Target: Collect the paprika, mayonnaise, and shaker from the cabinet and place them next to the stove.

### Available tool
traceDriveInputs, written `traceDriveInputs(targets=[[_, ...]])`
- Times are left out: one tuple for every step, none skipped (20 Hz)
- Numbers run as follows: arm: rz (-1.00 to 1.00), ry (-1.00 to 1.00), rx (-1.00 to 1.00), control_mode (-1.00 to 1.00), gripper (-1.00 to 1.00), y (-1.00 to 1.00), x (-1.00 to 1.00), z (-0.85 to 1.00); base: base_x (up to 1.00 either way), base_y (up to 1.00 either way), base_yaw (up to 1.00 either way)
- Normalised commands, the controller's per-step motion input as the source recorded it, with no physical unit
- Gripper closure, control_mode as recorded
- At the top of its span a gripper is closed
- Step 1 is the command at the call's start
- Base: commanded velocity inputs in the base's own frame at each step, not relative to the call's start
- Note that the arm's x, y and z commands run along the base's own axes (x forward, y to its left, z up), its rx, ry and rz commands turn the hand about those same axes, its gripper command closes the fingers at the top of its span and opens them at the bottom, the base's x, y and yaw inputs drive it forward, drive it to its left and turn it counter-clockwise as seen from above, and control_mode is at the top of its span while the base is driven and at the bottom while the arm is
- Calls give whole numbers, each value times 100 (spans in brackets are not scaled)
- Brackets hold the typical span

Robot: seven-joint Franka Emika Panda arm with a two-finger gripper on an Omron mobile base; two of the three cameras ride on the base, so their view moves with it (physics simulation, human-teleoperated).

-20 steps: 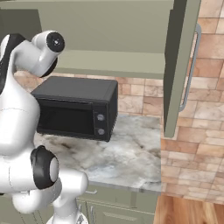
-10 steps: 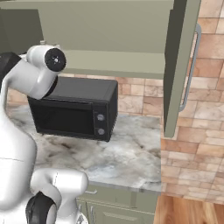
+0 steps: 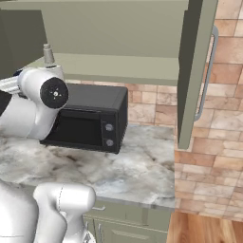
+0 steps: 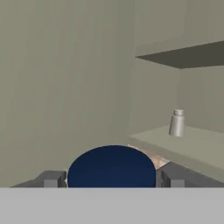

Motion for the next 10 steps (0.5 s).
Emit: traceDriveInputs(targets=[[0, 0, 0, -100, 100, -3, -85, -14, 0, 0, 0], [1, 0, 0, -100, 100, 0, -80, -16, 0, 0, 0], [2, -4, 0, -100, 100, 0, -77, -18, 0, 0, 0], [0, -6, 0, -100, 100, 0, -76, -12, 0, 0, 0], [0, -7, 0, -100, 100, 0, -80, -16, 0, 0, 0], [1, -8, 0, -100, 100, 0, -83, -16, 0, 0, 0], [0, 0, 0, 100, 100, 0, 0, 0, -92, 0, 2], [0, 0, 0, 100, 100, 0, 0, 0, -93, 0, 3], [0, 0, 0, 100, 100, 0, 0, 0, -95, 0, 3], [0, 0, 0, 100, 100, 0, 0, 0, -100, 0, 3]])
